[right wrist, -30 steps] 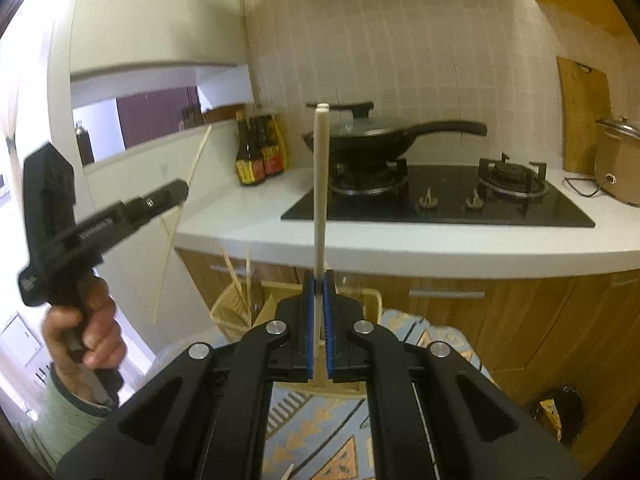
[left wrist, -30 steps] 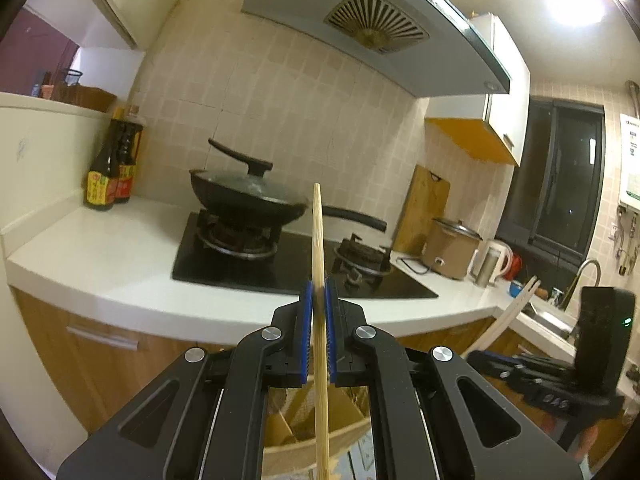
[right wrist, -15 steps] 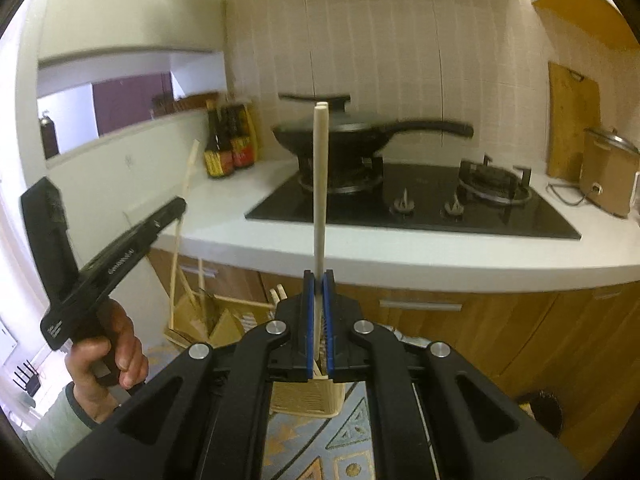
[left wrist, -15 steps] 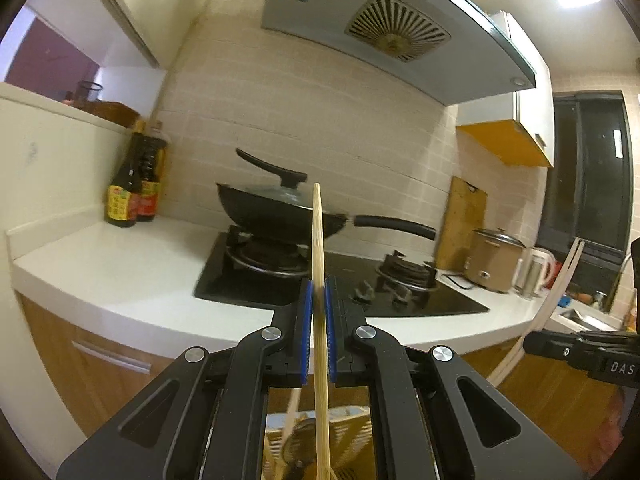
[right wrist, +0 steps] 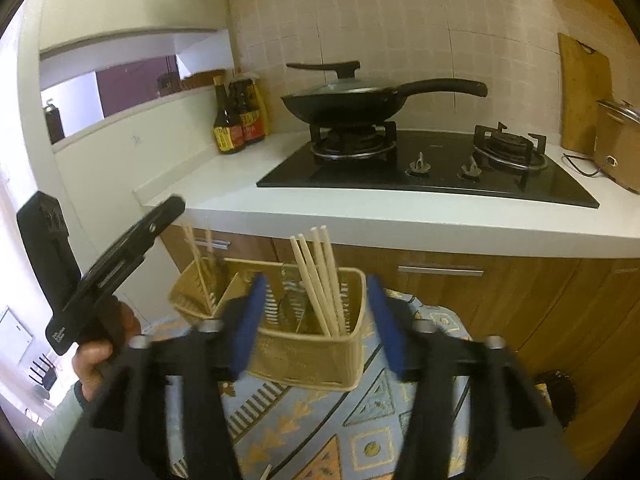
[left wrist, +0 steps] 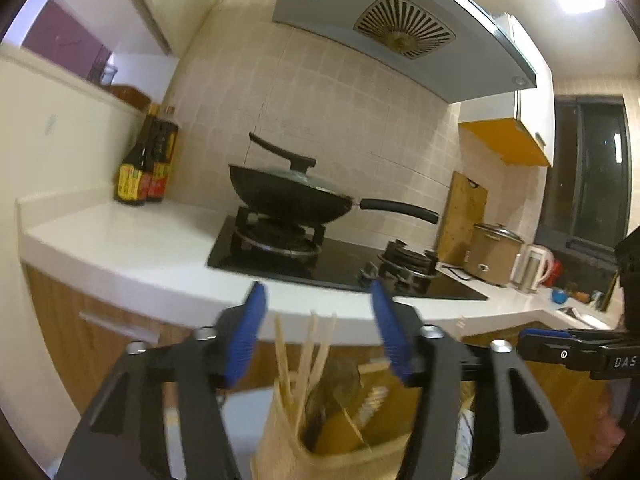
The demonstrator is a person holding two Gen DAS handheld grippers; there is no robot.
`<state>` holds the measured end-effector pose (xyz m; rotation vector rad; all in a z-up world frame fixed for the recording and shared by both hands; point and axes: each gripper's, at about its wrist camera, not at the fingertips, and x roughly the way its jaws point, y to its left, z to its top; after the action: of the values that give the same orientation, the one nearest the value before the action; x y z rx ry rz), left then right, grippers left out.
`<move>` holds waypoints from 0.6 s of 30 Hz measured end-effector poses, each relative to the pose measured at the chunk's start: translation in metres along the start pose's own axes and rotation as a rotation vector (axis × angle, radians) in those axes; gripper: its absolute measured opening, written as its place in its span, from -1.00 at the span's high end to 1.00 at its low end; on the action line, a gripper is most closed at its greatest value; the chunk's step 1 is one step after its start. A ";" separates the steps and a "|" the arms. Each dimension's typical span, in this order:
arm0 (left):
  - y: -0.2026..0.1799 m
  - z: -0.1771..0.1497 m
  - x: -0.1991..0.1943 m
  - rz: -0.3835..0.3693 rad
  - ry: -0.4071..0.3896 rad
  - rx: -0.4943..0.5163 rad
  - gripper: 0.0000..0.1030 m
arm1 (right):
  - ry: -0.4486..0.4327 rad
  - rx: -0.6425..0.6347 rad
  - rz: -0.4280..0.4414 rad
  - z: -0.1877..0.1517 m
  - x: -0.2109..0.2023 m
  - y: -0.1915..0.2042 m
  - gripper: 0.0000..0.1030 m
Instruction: Organize utensils
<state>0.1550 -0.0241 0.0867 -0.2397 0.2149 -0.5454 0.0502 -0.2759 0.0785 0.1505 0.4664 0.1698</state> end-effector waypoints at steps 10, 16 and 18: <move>-0.010 -0.037 -0.079 0.002 0.084 -0.045 -0.70 | -0.110 0.023 -0.033 -0.069 -0.037 0.015 -0.38; -0.033 -0.083 -0.106 0.111 0.095 -0.007 -0.73 | -0.248 0.030 -0.193 -0.116 -0.043 0.024 -0.67; -0.039 -0.095 -0.110 0.165 0.069 0.029 -0.73 | -0.282 0.005 -0.252 -0.129 -0.040 0.028 -0.68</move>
<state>0.0194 -0.0137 0.0221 -0.1736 0.2907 -0.3935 -0.0476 -0.2429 -0.0134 0.1173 0.2016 -0.0998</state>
